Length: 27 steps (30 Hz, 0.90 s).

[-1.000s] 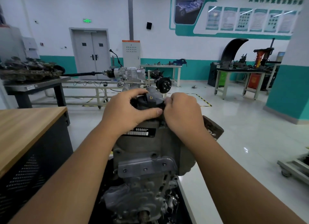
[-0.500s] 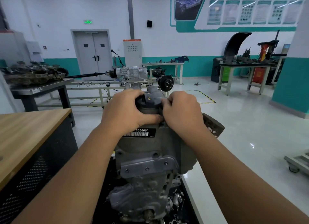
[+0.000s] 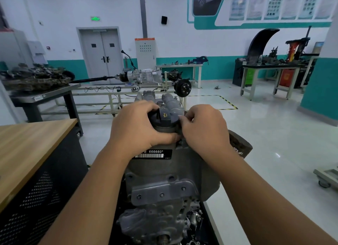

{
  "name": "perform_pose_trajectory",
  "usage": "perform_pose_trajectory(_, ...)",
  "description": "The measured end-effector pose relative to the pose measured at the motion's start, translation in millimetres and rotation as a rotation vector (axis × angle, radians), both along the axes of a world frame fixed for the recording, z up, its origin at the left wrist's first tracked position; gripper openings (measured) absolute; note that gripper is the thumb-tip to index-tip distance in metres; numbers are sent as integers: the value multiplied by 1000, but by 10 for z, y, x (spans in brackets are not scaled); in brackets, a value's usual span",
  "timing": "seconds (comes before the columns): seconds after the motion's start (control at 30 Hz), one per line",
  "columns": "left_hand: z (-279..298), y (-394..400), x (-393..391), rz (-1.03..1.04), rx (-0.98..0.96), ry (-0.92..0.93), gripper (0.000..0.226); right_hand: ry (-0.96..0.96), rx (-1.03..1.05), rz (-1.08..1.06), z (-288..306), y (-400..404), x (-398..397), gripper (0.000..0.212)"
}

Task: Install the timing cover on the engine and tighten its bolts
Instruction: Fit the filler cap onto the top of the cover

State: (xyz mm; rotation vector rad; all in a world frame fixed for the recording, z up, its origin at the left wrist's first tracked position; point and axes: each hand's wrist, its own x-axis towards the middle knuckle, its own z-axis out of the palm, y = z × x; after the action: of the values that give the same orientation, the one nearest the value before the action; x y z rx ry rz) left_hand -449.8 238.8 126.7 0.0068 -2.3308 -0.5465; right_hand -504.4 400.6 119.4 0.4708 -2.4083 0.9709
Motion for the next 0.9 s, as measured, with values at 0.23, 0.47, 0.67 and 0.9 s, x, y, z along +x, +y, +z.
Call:
perform_pose_trajectory(0.23,25,34,-31,-15,3,18,69,35,114,-103,-4,-60,47,38)
perform_pose_trajectory(0.47,-35,-22,-23,-9,13,23,72,-25,1,-17,31,21,15,32)
perform_pose_trajectory(0.67,-74,-32,-22,-33,39,88,66,-38,0,-69,37,-47,16,33)
perform_pose_trajectory(0.9,-94,-41,-50,-59,118,51,68,18,-50,-61,-7,-30,23,30)
